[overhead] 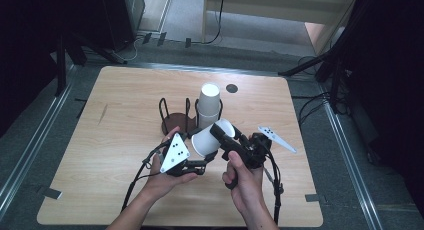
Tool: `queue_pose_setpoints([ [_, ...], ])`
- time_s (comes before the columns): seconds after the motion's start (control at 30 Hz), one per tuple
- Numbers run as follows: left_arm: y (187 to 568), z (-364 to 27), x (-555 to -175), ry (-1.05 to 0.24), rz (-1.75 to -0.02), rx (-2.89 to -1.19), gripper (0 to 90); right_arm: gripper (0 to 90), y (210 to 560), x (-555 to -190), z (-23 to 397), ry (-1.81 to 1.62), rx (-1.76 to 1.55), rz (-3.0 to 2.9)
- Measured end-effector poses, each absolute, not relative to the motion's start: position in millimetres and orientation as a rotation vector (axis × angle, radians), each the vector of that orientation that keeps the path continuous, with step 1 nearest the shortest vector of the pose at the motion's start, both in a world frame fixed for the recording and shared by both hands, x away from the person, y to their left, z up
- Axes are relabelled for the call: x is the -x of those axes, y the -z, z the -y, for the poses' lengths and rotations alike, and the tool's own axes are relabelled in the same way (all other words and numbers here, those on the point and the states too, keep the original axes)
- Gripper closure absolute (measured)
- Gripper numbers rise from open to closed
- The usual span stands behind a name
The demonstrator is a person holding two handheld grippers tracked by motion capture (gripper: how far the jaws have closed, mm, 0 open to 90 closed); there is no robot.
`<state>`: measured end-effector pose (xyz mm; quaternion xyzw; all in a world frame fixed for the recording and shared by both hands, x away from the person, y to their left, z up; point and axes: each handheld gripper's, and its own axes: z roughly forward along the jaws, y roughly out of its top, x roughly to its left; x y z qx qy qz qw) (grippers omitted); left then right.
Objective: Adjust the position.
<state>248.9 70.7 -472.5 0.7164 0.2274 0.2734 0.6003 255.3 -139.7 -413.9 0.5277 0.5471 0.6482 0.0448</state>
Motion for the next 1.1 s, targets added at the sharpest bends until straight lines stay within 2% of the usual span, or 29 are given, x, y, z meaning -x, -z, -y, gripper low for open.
queue_pose_setpoints([
  [0.03,473,-71,-249,-0.634,-0.528,-1.664,23.3,18.7,413,-255,140,-1.966,-1.574,-1.692],
  [0.23,473,-72,-250,-0.628,-0.535,-1.672,24.2,15.6,407,-253,143,-1.926,-1.460,-1.735],
  [0.63,473,-78,-254,-0.600,-0.562,-1.672,25.1,14.1,394,-248,146,-1.828,-1.291,-1.761],
  [1.1,472,-89,-258,-0.586,-0.604,-1.684,25.8,14.3,384,-251,153,-1.509,-1.066,-1.845],
])
